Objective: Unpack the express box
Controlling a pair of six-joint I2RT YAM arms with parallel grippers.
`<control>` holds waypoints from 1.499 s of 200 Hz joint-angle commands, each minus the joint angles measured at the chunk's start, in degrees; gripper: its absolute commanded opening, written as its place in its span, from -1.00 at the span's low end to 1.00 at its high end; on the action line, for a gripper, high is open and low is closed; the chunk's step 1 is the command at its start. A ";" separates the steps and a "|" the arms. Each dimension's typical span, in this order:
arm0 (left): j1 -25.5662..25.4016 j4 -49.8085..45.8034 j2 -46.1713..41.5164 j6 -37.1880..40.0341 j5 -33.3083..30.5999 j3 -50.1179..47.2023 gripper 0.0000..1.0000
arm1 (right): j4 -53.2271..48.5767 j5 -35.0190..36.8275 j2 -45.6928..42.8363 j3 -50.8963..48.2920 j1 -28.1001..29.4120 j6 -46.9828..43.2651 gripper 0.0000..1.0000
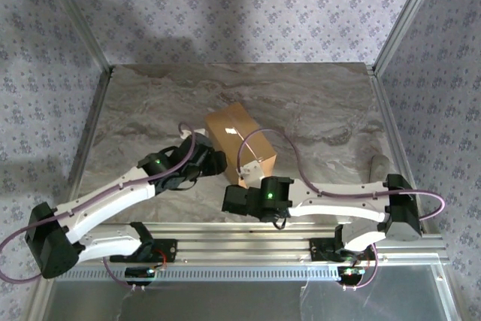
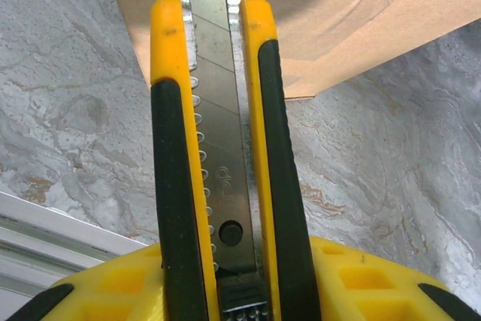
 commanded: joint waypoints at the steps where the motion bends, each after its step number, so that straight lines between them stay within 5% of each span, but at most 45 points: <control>1: 2.17 -1.50 -0.90 3.60 -0.66 3.49 0.39 | 0.39 0.09 -0.89 -0.52 -0.25 0.15 -1.00; 74: 5.52 -3.01 14.63 12.93 -0.46 23.94 0.43 | 1.60 0.18 -0.80 -2.37 0.51 0.21 -1.00; 129: 6.13 0.60 24.37 12.48 -0.34 24.62 0.38 | -0.61 0.84 -0.69 -1.76 1.48 1.81 -1.00; 222: 6.17 5.03 25.19 11.87 -5.97 18.66 0.36 | -5.91 2.35 -3.70 -3.64 5.76 10.20 -1.00; 300: 5.10 3.03 22.09 13.68 -6.38 21.50 0.36 | -7.54 4.64 -21.83 -13.46 5.60 17.37 -1.00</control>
